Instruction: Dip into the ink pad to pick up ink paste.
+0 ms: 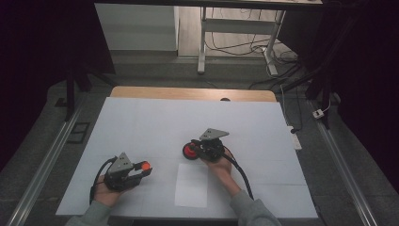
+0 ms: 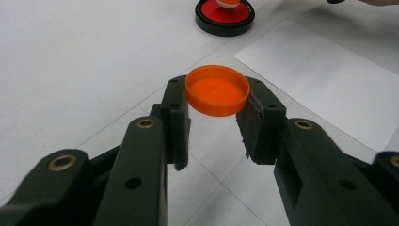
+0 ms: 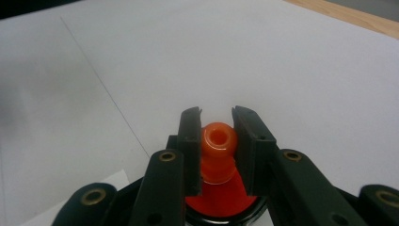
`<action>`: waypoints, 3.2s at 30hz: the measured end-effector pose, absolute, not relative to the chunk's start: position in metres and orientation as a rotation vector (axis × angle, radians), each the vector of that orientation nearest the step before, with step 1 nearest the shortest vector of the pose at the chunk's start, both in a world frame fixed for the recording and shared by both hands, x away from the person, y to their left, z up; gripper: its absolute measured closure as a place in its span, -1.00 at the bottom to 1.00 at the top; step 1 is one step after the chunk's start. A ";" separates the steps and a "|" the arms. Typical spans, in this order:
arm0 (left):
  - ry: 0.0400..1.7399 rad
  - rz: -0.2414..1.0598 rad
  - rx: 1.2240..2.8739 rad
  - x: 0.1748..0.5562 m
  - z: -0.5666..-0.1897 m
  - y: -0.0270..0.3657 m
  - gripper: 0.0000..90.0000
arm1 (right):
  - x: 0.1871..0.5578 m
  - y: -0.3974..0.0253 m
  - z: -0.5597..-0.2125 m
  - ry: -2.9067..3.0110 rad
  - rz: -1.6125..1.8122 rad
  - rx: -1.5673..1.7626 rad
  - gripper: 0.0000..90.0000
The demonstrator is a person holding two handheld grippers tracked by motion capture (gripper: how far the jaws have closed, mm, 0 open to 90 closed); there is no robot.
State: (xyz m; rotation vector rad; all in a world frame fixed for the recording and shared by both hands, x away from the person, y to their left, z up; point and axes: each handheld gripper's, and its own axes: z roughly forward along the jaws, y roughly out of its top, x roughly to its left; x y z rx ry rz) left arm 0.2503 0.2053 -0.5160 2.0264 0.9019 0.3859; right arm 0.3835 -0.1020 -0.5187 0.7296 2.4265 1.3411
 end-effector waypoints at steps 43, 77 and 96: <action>0.899 0.387 2.019 0.248 -0.514 0.206 0.44 | 0.378 -0.099 -0.525 2.402 1.279 0.748 0.62; 0.900 0.390 2.022 0.249 -0.514 0.206 0.44 | 0.378 -0.110 -0.504 2.301 1.454 0.771 0.61; 0.903 0.388 2.021 0.250 -0.514 0.208 0.44 | 0.384 -0.104 -0.518 2.371 1.395 0.770 0.61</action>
